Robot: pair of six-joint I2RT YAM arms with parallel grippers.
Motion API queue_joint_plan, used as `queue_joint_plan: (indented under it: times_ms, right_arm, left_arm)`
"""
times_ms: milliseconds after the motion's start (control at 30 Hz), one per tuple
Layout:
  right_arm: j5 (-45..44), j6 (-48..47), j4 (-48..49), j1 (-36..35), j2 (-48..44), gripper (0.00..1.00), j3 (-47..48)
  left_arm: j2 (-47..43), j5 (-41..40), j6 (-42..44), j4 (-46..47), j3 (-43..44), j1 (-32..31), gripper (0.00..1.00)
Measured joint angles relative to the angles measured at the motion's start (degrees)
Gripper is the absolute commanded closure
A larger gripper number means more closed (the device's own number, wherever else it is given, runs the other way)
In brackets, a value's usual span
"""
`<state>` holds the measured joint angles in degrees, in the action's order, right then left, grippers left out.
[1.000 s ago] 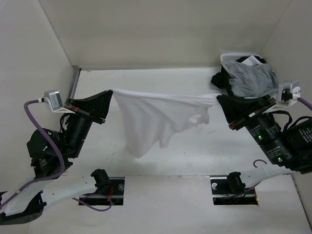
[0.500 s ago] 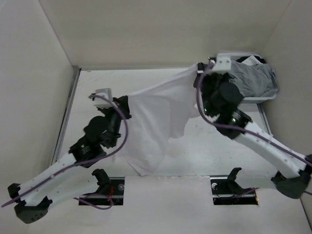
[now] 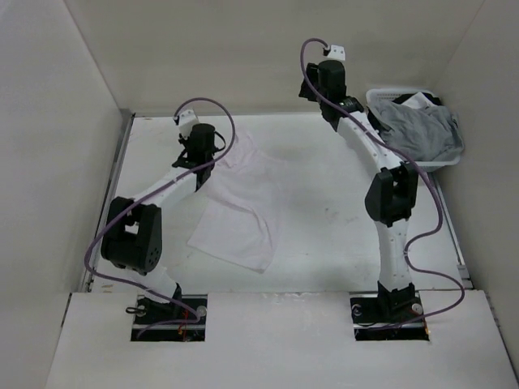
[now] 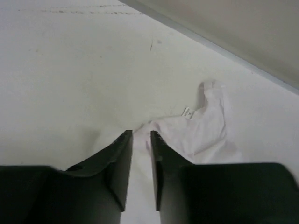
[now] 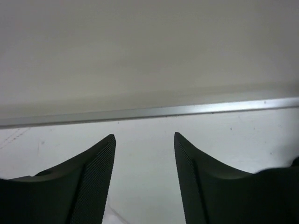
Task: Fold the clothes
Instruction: Flatten the tank top out
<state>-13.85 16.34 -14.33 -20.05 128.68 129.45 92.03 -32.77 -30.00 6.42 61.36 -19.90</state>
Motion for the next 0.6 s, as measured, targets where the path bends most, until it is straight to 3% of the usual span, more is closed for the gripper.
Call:
queue_joint_plan:
  times_ms: [67, 133, 233, 333, 400, 467, 600]
  right_arm:
    - [0.55, 1.01, 0.42, 0.24, -3.98, 0.60, -6.84]
    - [0.94, 2.12, 1.79, -0.57, -12.33, 0.81, -20.33]
    - [1.64, 5.60, 5.75, -5.46, -29.16, 0.91, -45.20]
    - [3.37, 9.51, 9.84, -14.16, -42.60, 0.83, -63.45]
    - [4.98, 12.07, 12.17, -20.06, -48.33, 0.64, -72.50]
    - [5.81, 14.69, 13.57, -23.65, -51.49, 0.53, -80.04]
    - [6.03, 19.21, 13.64, -24.98, -50.03, 0.50, -89.59]
  left_arm:
    - [3.37, 3.10, -1.40, 0.07, 3.61, 2.84, 0.64]
    - [2.86, 4.79, -2.43, 0.02, 3.58, 3.76, 0.63]
    - [-3.76, 6.40, -3.93, 0.87, -3.10, 2.54, 0.64]
    - [-16.31, 7.54, -6.45, -0.55, -15.61, 0.13, 0.64]
    - [-24.44, 8.68, -8.50, -3.96, -22.18, -0.44, 0.65]
    - [-31.04, 9.55, -10.12, -8.04, -26.60, 0.55, 0.65]
    - [-39.65, 11.80, -12.26, -16.41, -31.58, 2.89, 0.65]
